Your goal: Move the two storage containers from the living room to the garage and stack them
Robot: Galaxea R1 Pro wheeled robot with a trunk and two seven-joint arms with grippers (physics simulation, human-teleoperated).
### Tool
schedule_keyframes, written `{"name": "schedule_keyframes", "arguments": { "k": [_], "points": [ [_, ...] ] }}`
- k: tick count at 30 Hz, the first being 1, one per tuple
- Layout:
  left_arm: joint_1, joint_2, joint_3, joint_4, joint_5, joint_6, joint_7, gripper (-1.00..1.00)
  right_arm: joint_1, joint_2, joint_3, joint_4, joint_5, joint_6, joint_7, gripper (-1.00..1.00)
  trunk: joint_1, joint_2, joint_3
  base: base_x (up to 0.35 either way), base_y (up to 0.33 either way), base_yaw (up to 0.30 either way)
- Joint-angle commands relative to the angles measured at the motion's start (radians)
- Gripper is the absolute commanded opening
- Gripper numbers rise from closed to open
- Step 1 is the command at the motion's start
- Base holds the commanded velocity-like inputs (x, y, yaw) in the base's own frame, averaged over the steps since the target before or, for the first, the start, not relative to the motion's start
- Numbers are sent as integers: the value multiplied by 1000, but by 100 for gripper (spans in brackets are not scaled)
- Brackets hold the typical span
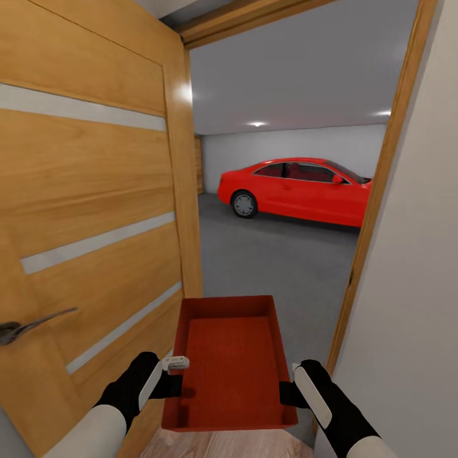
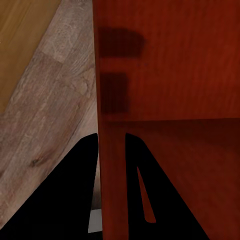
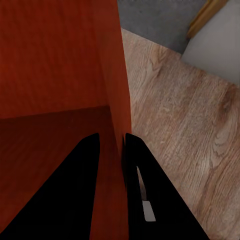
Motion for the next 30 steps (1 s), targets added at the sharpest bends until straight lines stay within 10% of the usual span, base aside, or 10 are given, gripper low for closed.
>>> {"name": "schedule_keyframes", "arguments": {
  "k": [1,30],
  "points": [
    [0,0,1,-2,15,4,4,-100,-1,0,0,-1,-26,-5,-7,-100,0,-1,-2,12,18,-56],
    [0,0,2,-2,16,4,4,-100,-1,0,0,-1,-26,-5,-7,-100,0,-1,-2,1,3,-181]
  ]
}}
